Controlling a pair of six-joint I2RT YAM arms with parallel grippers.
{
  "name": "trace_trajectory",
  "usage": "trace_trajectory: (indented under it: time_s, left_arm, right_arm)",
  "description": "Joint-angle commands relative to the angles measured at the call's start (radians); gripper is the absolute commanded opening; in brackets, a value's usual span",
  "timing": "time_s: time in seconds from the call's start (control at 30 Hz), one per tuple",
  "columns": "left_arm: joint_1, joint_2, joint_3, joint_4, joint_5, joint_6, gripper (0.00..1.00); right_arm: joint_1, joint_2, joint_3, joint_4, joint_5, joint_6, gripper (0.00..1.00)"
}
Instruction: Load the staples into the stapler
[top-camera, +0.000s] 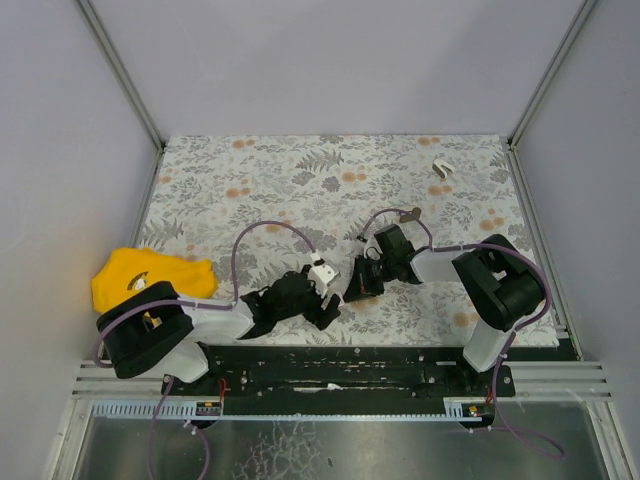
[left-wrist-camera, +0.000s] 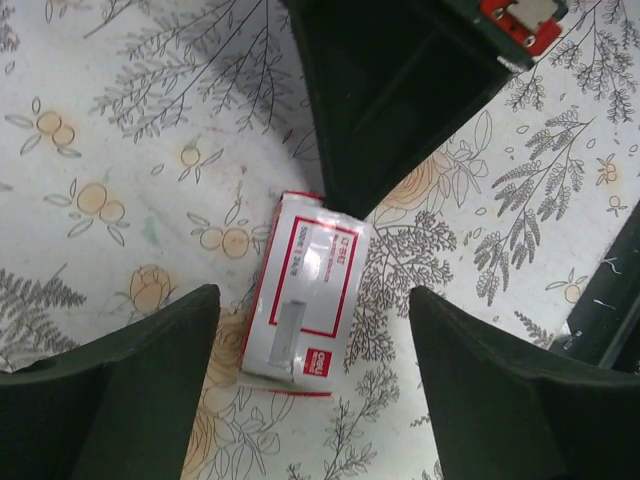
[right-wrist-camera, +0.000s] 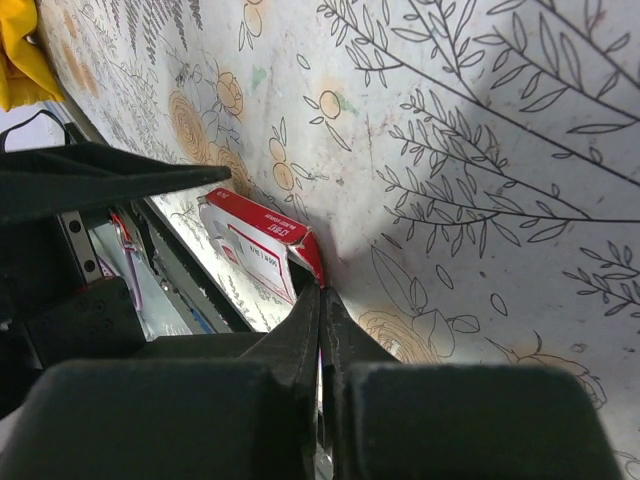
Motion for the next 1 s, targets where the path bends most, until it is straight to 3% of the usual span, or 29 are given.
trace_trajectory:
  time_s: [0.0, 0.23, 0.77, 0.97]
  left_arm:
    - [-0.044, 0.042, 0.057, 0.008, -0.107, 0.074, 0.71]
    - [-0.079, 0.104, 0.102, -0.042, -0.149, 0.091, 0.54]
    - [-0.123, 0.166, 0.151, -0.1, -0.219, 0.108, 0.38]
    - [-0.131, 0.171, 0.155, -0.107, -0.221, 0.111, 0.37]
  right_arm:
    - [-0.012, -0.042, 0.027, -0.019, -0.02, -0.02, 0.0]
    - [-0.029, -0.061, 0.021, -0.029, -0.003, -0.032, 0.0]
    - [-0.076, -0.076, 0.044, -0.117, 0.057, -0.108, 0.0]
    - [-0.106, -0.08, 0.052, -0.13, 0.065, -0.119, 0.0]
